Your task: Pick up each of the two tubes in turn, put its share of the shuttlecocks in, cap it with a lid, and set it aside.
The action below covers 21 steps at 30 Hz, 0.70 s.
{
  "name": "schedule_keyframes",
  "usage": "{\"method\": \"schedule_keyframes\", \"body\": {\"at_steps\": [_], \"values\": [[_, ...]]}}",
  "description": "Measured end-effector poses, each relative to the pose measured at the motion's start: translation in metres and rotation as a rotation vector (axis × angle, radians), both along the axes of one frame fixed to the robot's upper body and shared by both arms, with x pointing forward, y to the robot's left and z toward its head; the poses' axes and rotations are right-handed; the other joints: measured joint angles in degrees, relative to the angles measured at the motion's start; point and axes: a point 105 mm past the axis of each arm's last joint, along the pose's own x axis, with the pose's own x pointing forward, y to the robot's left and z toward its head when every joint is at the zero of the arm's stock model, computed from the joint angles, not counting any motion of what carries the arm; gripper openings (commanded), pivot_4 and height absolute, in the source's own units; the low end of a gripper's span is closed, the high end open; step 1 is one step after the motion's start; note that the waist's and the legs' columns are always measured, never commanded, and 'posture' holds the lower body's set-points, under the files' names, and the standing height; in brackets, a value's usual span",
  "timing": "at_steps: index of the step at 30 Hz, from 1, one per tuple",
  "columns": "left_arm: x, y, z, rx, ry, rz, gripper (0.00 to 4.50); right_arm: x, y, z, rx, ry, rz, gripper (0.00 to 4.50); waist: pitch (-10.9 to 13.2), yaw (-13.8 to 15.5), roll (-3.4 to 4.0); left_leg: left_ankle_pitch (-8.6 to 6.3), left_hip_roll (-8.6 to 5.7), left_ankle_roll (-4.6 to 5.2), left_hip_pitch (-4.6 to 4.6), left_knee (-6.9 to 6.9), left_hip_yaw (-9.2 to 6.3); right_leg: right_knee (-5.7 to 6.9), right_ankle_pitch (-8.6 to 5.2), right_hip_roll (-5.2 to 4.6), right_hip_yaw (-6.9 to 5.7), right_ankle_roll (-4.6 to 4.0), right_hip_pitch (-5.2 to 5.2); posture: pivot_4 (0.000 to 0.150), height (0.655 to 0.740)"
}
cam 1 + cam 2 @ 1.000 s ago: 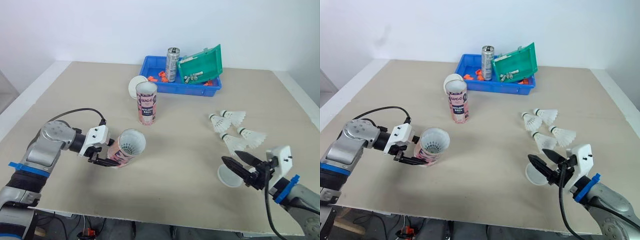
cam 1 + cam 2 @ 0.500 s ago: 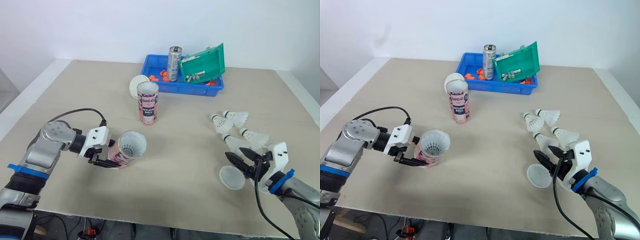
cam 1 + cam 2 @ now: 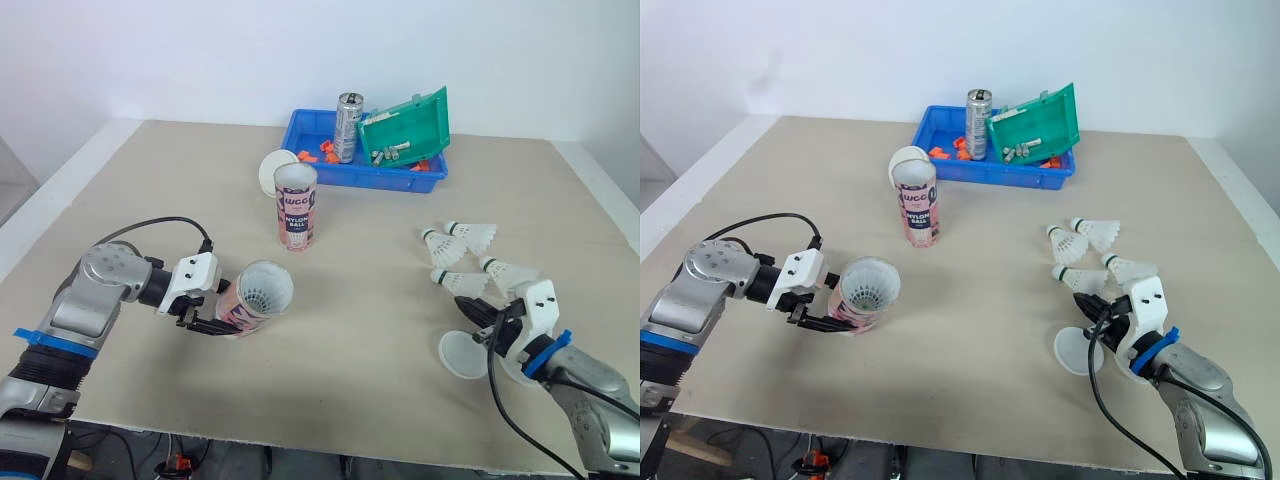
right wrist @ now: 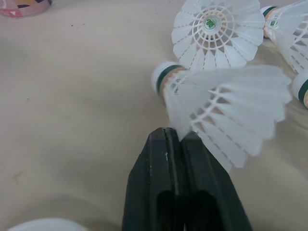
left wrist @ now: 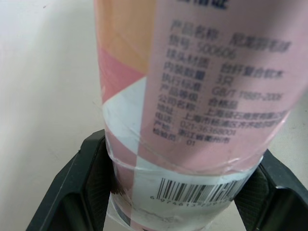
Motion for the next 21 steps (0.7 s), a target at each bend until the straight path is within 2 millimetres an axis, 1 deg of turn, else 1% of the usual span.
{"method": "schedule_keyframes", "body": {"at_steps": [2, 3, 6, 7, 8, 9, 10, 11, 12, 13, 14, 15, 17, 18, 20, 21], "values": [[0.000, 0.000, 0.000, 0.000, 0.000, -0.001, 2.92, -0.002, 0.001, 0.003, -0.007, -0.009, 0.005, 0.02, 0.0, 0.0, 0.01, 0.00, 0.00, 0.00, 0.00, 0.00, 0.00, 0.00, 0.00, 0.00, 0.00, 0.00, 0.00, 0.150, 0.7061], [0.000, 0.000, 0.000, 0.001, 0.000, -0.001, 2.92, -0.004, 0.002, 0.008, -0.014, -0.020, 0.016, 0.02, 0.0, 0.0, 0.02, 0.00, 0.00, 0.00, 0.00, 0.00, 0.00, 0.00, 0.00, 0.00, 0.01, 0.00, 0.01, 0.150, 0.7061], [0.001, 0.000, 0.000, 0.002, 0.001, -0.003, 2.92, -0.011, 0.016, 0.029, -0.073, -0.066, 0.113, 0.02, 0.0, 0.0, 0.07, 0.00, 0.00, 0.00, -0.01, 0.00, -0.01, 0.00, 0.00, 0.01, 0.01, 0.00, 0.01, 0.150, 0.7061], [0.001, 0.000, 0.000, 0.003, 0.002, -0.005, 2.92, -0.013, 0.027, 0.046, -0.109, -0.115, 0.177, 0.02, 0.0, 0.0, 0.08, 0.00, 0.01, 0.00, 0.01, 0.00, -0.01, 0.01, 0.01, 0.02, 0.01, 0.01, 0.04, 0.150, 0.7061], [0.001, 0.001, 0.000, 0.004, 0.004, -0.004, 2.92, -0.014, 0.033, 0.055, -0.130, -0.146, 0.208, 0.02, 0.0, 0.0, 0.08, 0.00, 0.02, 0.00, 0.03, 0.00, -0.01, 0.00, 0.02, 0.03, 0.01, 0.02, 0.03, 0.150, 0.7061], [0.002, 0.001, -0.001, 0.003, 0.008, -0.001, 2.92, -0.012, 0.042, 0.071, -0.157, -0.196, 0.255, 0.02, 0.0, -0.1, 0.08, 0.01, 0.03, 0.01, 0.06, 0.02, -0.01, 0.00, 0.05, 0.03, 0.01, 0.02, 0.03, 0.150, 0.7061], [0.003, 0.002, -0.001, 0.004, 0.011, 0.001, 2.92, -0.008, 0.058, 0.094, -0.201, -0.278, 0.328, 0.02, 0.0, -0.2, 0.10, 0.03, 0.03, 0.05, 0.08, 0.04, 0.00, 0.00, 0.11, 0.02, 0.02, 0.00, 0.02, 0.150, 0.7061], [0.004, 0.002, -0.001, 0.008, 0.009, -0.003, 2.92, -0.007, 0.072, 0.114, -0.237, -0.351, 0.394, 0.02, 0.0, -0.3, 0.17, 0.06, 0.02, 0.10, 0.09, 0.05, 0.01, -0.01, 0.13, 0.01, 0.03, -0.03, 0.00, 0.150, 0.7061], [0.006, 0.000, -0.001, 0.011, 0.006, -0.008, 2.92, -0.011, 0.093, 0.133, -0.279, -0.426, 0.487, 0.02, 0.0, -0.3, 0.19, 0.07, 0.02, 0.11, 0.08, 0.04, 0.00, -0.01, 0.14, 0.01, 0.02, -0.05, -0.01, 0.150, 0.7061], [0.007, -0.001, -0.001, 0.010, 0.005, -0.012, 2.92, -0.017, 0.108, 0.144, -0.312, -0.475, 0.565, 0.02, 0.0, -0.1, 0.15, 0.07, 0.04, 0.10, 0.07, 0.01, -0.03, -0.01, 0.14, 0.01, -0.04, -0.05, 0.00, 0.150, 0.7061], [0.008, -0.003, -0.001, 0.002, 0.008, -0.016, 2.92, -0.026, 0.129, 0.150, -0.356, -0.515, 0.679, 0.02, 0.0, 0.0, 0.06, 0.05, 0.09, 0.08, 0.03, -0.01, -0.01, -0.01, 0.13, 0.01, -0.10, -0.07, 0.03, 0.150, 0.7061], [0.009, -0.003, -0.001, -0.002, 0.010, -0.020, 2.92, -0.032, 0.144, 0.150, -0.403, -0.538, 0.781, 0.02, 0.0, 0.1, 0.07, 0.05, 0.11, 0.08, -0.02, -0.01, 0.03, -0.04, 0.13, -0.03, -0.13, -0.08, 0.02, 0.150, 0.7061], [0.009, -0.004, 0.000, 0.000, 0.010, -0.031, 2.92, -0.040, 0.166, 0.148, -0.484, -0.584, 0.930, 0.02, 0.0, 0.2, 0.09, 0.06, 0.07, 0.09, -0.11, 0.00, 0.16, -0.09, 0.14, -0.26, -0.17, -0.10, -0.07, 0.150, 0.7061], [0.010, -0.006, 0.001, 0.001, 0.010, -0.039, 2.92, -0.044, 0.179, 0.150, -0.532, -0.640, 1.023, 0.02, 0.0, 0.2, 0.12, 0.18, 0.01, 0.28, -0.23, 0.01, 0.30, -0.11, 0.15, -0.44, -0.21, -0.12, -0.16, 0.150, 0.7061], [0.011, -0.007, 0.001, 0.000, 0.009, -0.046, 2.92, -0.044, 0.187, 0.152, -0.568, -0.686, 1.084, 0.02, 0.0, 0.2, 0.04, 0.28, 0.00, 0.44, -0.36, 0.02, 0.54, -0.13, 0.15, -0.61, -0.29, -0.12, -0.18, 0.150, 0.7061], [0.011, -0.007, 0.001, 0.000, 0.009, -0.048, 2.92, -0.041, 0.191, 0.151, -0.595, -0.704, 1.112, 0.02, 0.0, 0.2, -0.02, 0.31, 0.00, 0.49, -0.38, 0.04, 0.69, -0.13, 0.15, -0.73, -0.33, -0.11, -0.18, 0.150, 0.7061]]}}
